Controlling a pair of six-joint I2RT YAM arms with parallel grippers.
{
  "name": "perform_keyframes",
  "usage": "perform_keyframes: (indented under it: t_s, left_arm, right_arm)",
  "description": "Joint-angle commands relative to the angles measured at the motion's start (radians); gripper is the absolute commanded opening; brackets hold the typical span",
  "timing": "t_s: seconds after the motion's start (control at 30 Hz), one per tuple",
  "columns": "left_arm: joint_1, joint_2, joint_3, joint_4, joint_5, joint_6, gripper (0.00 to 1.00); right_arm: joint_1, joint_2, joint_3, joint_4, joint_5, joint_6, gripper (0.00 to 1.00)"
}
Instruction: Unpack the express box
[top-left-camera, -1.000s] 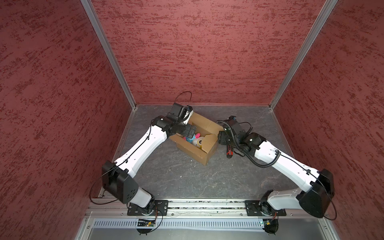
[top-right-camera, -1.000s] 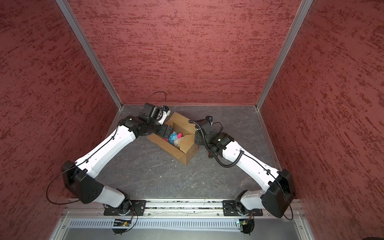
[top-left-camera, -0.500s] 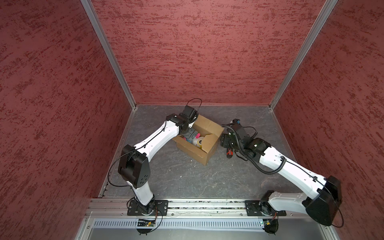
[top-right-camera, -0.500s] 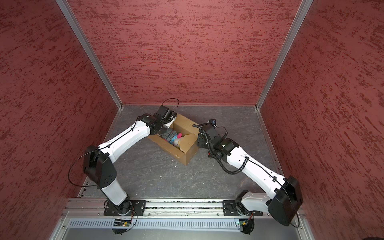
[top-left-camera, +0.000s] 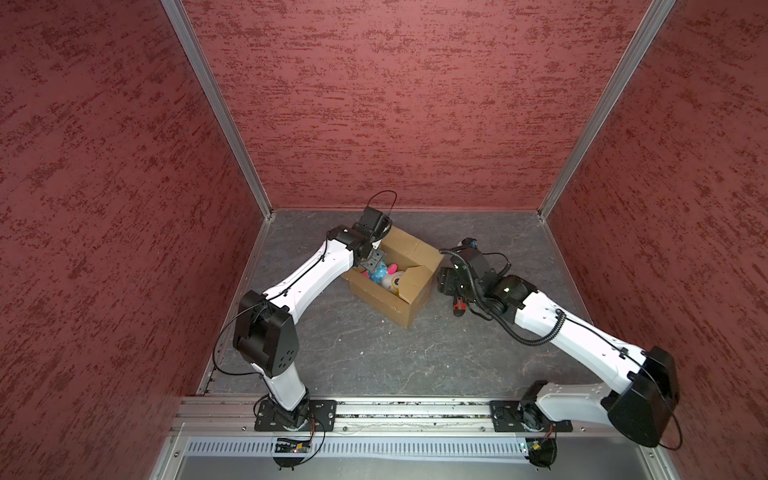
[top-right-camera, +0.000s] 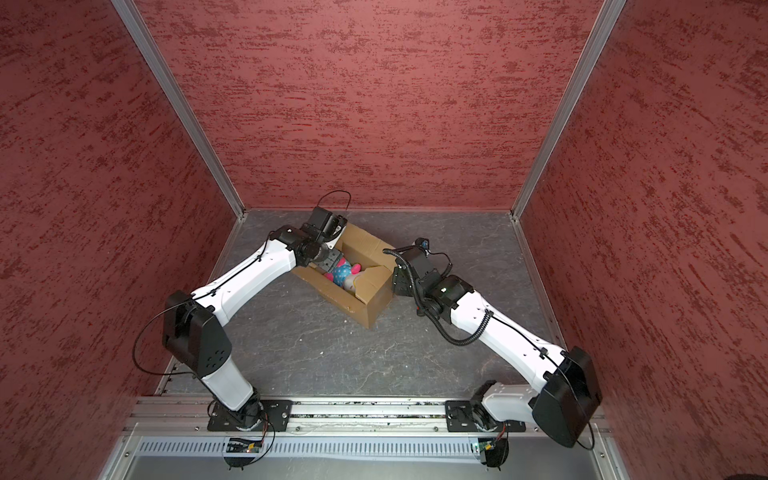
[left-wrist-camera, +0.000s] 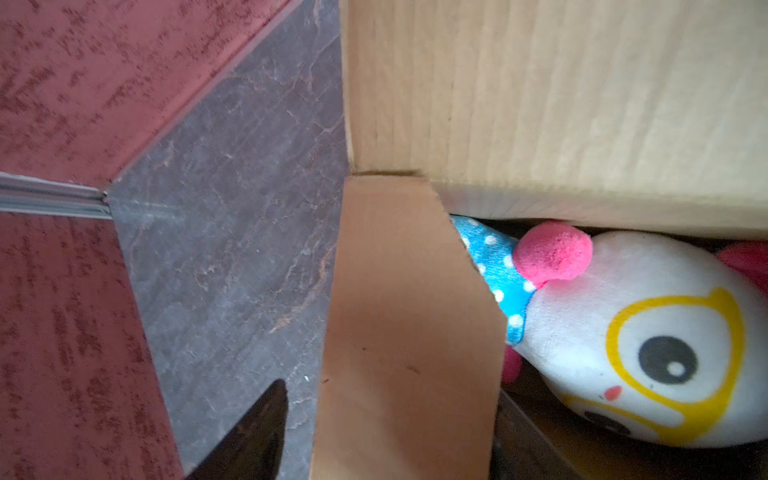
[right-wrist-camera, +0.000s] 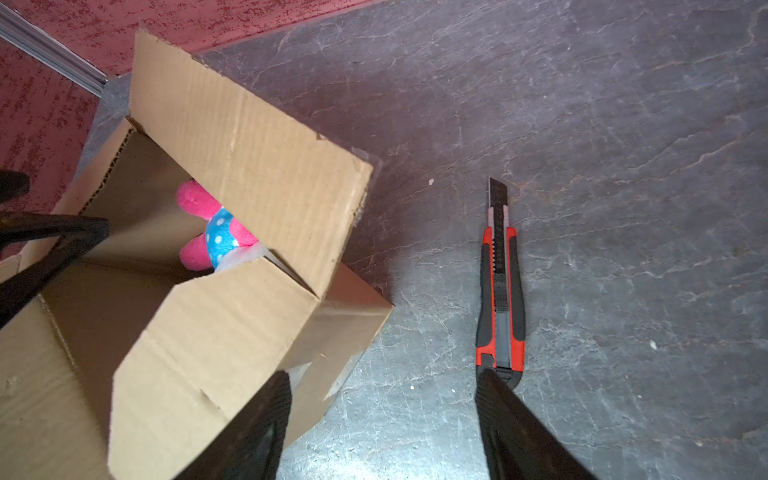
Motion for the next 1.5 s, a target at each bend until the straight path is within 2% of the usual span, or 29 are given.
perform_keyframes:
  t_s: [0.0,0.37,0.67,0.93,1.2,1.47]
  left_arm:
    - [0.017,-0.034,-0.007,0.035,0.020,-0.020,0.62]
    - [0.086,-0.062,-0.023,0.051,0.136,-0.067,0.45]
    - [0.126,-0.090,-0.033,0.049,0.226,-0.096,0.23]
    - [0.160,-0.106,-0.018,0.028,0.361,-0.175,0.20]
    - [0.160,-0.114,-0.038,0.034,0.510,-0.306,0.19]
    - [0.164,-0.168,-0.096,0.049,0.539,-0.469,0.18]
  right_arm:
    - [0.004,0.013,0.015,0.024,-0.011,0.006,0.73]
    - [0.004,0.032,0.017,0.025,-0.010,0.015,0.73]
    - [0.004,0.043,0.028,0.031,-0.015,0.012,0.72]
    - [0.004,0.037,0.026,0.036,-0.010,0.015,0.72]
    - [0.003,0.032,0.051,0.014,0.007,0.009,0.72]
    - [0.006,0.047,0.128,-0.063,0.034,0.021,0.73]
